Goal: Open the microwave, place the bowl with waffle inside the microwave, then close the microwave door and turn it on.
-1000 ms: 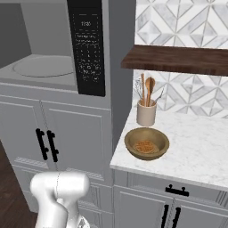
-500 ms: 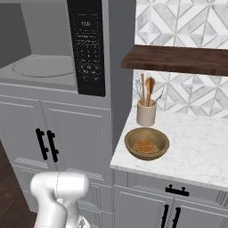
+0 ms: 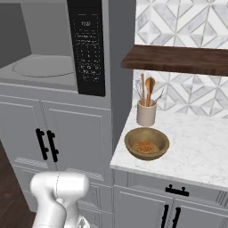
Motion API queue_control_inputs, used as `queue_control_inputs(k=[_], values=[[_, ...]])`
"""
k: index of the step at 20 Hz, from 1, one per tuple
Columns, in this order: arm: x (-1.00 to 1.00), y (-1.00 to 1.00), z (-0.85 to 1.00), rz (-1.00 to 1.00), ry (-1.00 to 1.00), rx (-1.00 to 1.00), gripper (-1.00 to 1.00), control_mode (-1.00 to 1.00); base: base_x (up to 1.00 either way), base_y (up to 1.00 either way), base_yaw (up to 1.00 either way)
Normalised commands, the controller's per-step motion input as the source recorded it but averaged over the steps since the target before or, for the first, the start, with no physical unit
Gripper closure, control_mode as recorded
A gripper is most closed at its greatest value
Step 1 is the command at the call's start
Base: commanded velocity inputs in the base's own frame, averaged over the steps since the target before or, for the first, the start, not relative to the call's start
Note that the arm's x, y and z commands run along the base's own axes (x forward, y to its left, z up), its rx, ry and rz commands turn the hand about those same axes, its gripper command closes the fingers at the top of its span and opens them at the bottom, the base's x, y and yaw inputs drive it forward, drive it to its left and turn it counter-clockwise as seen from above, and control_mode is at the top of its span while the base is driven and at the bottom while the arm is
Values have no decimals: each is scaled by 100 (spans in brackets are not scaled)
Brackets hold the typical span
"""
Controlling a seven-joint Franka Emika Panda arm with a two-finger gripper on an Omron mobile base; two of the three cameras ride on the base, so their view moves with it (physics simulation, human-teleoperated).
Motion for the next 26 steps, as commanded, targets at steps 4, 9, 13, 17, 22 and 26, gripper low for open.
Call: queue_control_inputs(k=[4,9,13,17,22,26], values=[[49,-100,21,17,15,49,-100,-100,0,0,0],[95,-65,-51,18,21,27,-100,-100,0,0,0],[100,-2,-62,1,23,20,-100,-100,0,0,0],[62,15,-17,0,39,10,-100,-100,0,0,0],[1,44,0,0,55,0,-100,-100,0,0,0],[0,51,-4,0,32,0,100,-100,0,0,0]])
